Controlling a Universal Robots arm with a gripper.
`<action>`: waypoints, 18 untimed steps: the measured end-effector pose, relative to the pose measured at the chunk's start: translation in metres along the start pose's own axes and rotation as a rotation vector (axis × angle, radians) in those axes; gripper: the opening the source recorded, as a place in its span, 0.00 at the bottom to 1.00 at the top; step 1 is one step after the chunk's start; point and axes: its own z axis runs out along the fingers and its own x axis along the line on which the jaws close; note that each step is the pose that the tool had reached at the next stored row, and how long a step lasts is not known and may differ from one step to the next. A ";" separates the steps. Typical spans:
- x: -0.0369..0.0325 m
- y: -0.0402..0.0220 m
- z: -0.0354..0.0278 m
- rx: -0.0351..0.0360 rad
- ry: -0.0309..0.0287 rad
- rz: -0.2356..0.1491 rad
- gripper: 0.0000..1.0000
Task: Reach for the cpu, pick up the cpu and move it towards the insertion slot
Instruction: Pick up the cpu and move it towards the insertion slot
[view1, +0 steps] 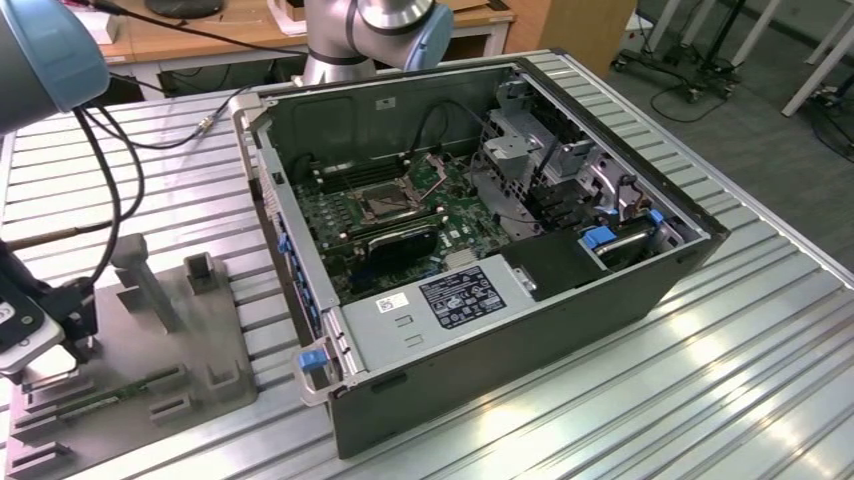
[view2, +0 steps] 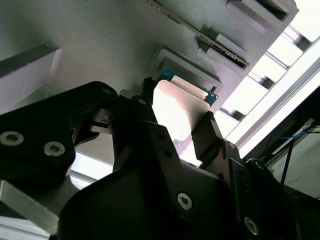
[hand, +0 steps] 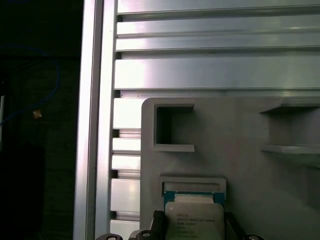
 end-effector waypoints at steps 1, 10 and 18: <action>0.0000 0.0000 -0.0008 0.0000 0.0000 0.000 0.55; -0.0001 0.0001 -0.0066 0.0000 0.0000 0.000 0.55; -0.0002 0.0002 -0.0115 -0.0001 -0.0001 0.000 0.55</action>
